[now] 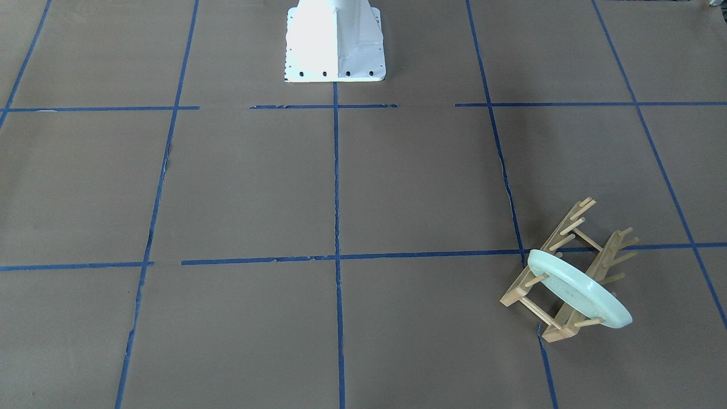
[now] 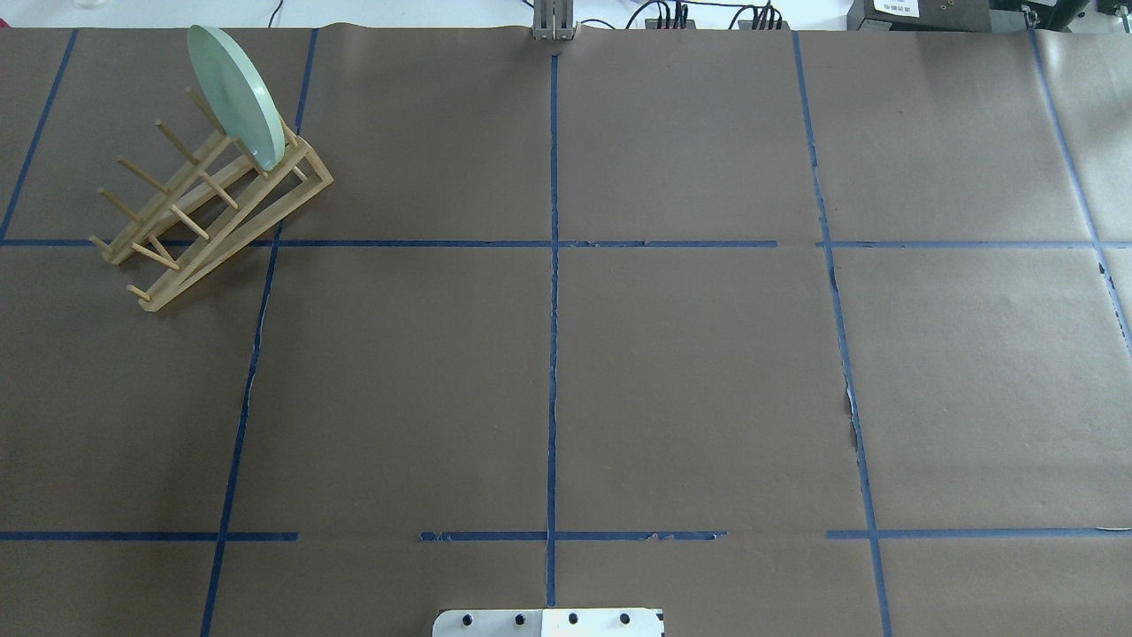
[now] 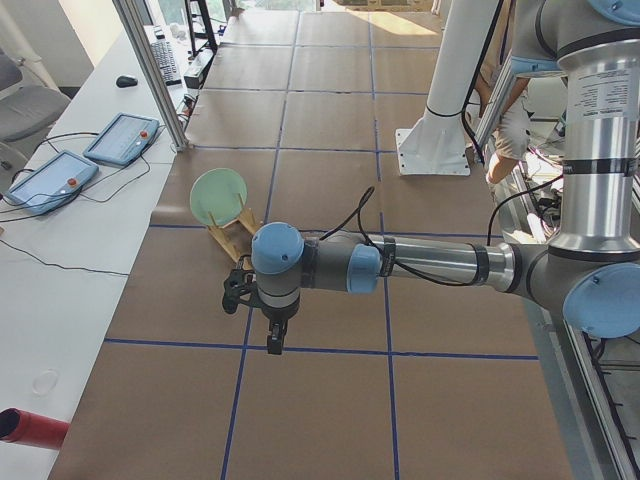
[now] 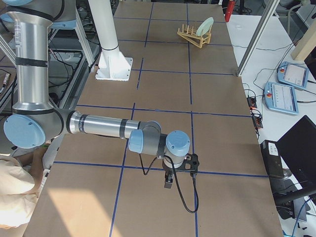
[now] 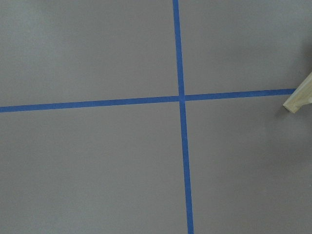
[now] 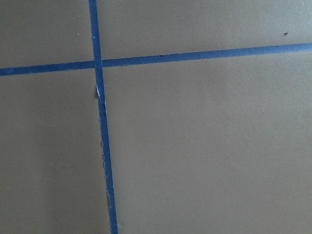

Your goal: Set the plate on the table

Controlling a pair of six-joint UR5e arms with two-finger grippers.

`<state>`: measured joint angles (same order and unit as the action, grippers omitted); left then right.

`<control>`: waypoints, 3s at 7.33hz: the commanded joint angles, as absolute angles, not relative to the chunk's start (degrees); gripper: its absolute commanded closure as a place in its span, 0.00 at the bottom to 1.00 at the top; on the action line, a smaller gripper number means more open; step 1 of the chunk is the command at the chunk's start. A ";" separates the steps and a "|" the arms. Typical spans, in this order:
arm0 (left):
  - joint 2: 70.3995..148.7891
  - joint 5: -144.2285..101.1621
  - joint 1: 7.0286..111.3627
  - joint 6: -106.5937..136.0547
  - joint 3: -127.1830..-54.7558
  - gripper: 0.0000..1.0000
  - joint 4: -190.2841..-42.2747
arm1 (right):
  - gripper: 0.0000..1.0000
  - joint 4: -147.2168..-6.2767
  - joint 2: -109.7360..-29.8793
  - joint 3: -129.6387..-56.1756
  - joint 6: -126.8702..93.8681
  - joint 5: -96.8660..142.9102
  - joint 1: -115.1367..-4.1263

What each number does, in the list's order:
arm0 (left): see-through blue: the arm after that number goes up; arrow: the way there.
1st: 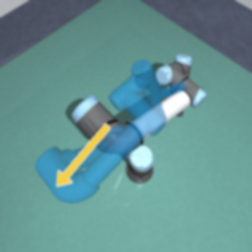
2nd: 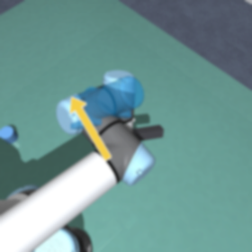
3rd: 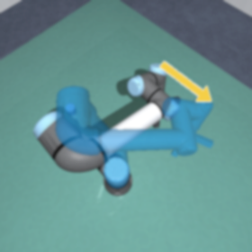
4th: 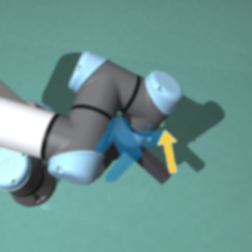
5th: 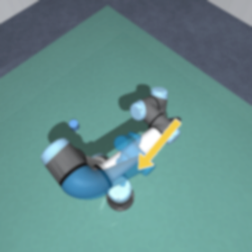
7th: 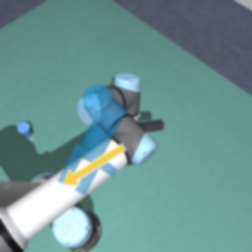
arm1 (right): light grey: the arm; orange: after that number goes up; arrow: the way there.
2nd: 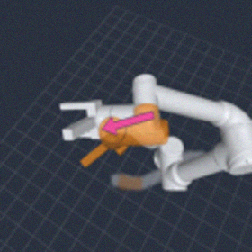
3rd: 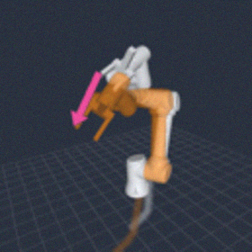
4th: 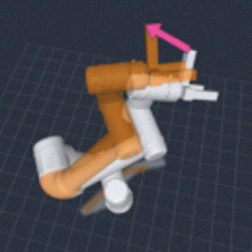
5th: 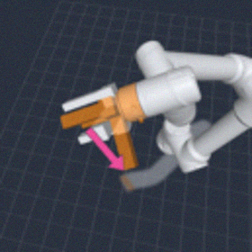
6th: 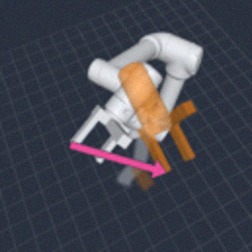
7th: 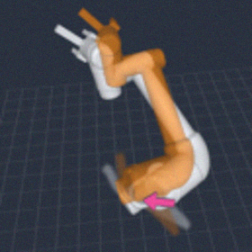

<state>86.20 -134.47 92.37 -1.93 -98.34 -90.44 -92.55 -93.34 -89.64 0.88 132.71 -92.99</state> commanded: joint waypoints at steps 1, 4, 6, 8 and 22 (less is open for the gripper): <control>86.31 -134.21 92.29 -2.02 -98.52 0.00 -90.44 | 0.00 -92.55 -93.34 -89.65 0.88 132.71 -92.99; 91.10 -133.95 92.11 -1.50 -97.83 0.00 -90.61 | 0.00 -92.55 -93.34 -89.65 0.88 132.71 -92.99; 101.62 -130.54 91.85 -1.32 -91.81 0.00 -99.59 | 0.00 -92.55 -93.34 -89.65 0.88 132.71 -92.99; 105.81 -135.21 91.58 8.95 -87.02 0.00 -102.91 | 0.00 -92.55 -93.34 -89.65 0.88 132.71 -92.99; 119.53 -121.82 66.80 111.09 -73.65 1.00 -150.91 | 0.00 -92.55 -93.34 -89.65 0.88 132.71 -92.99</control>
